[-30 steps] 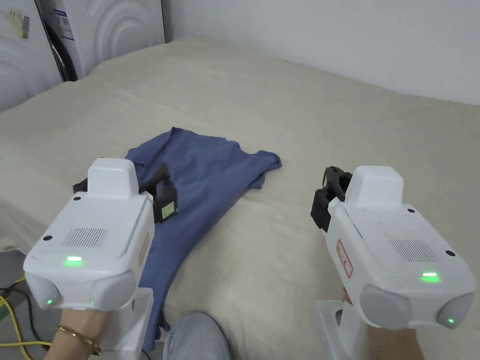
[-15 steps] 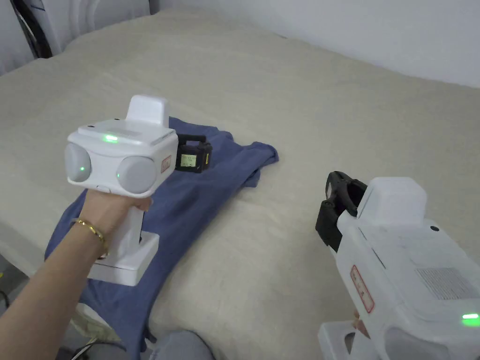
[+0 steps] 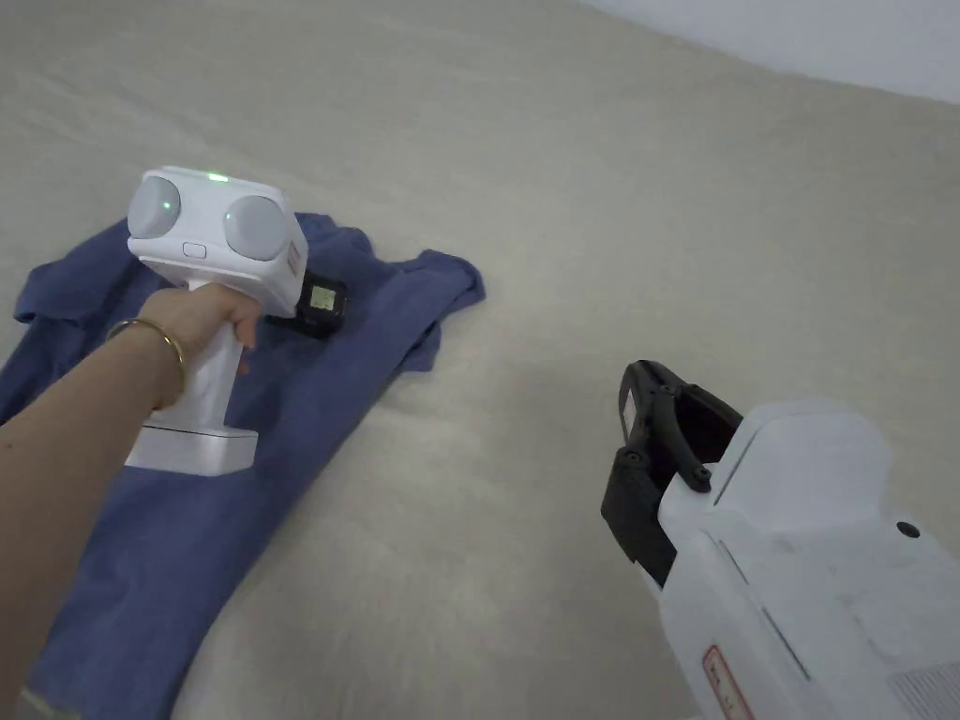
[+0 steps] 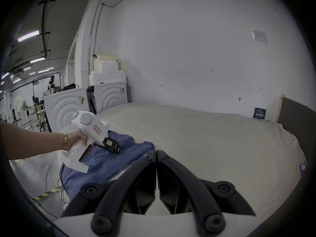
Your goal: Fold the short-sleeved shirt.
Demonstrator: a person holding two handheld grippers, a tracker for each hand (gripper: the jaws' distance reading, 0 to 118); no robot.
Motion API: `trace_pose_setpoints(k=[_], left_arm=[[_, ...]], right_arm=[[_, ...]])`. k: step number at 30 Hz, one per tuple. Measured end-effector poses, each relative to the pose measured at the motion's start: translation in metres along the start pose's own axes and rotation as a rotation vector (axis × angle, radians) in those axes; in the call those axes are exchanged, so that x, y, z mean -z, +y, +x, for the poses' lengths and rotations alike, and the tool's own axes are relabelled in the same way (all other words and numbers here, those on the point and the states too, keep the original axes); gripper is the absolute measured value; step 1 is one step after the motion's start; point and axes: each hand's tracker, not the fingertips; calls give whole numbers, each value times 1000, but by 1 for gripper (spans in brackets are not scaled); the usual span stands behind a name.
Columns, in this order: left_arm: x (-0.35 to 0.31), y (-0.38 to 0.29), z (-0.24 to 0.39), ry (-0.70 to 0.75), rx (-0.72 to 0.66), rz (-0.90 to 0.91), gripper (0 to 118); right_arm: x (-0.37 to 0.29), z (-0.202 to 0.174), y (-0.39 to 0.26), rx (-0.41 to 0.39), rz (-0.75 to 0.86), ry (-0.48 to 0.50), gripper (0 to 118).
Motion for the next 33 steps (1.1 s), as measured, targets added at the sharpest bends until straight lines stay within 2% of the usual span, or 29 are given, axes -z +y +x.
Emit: trace_pose_setpoints(k=[2,3,4,6,10,17,26,33], left_arm=[[10,0,0,2,-35,-55,66],[12,-1,-1,-44,-50,-76,41],[10,-3,-1,-91,-84,-46,25],[8,-6,5,-42,-75,-43,0],[0,-10,12,5,-41,-16,0],[-64,-25,4,70,-82,298,0],[-206,-24,-21,31,-150,481,0],[-336,-12,-4,-16,-92,720,0]], right_arm=[[1,4,-4,-2,-11,-4,0],[1,6,-7,0,-19,-8,0],[1,8,-9,4,-28,-13,0],[0,12,-14,18,-44,-20,0],[-11,17,-20,47,-61,-42,0],[-38,21,-9,37,-34,-69,0],[-99,16,18,42,85,-82,0],[-157,22,23,46,158,-98,0]])
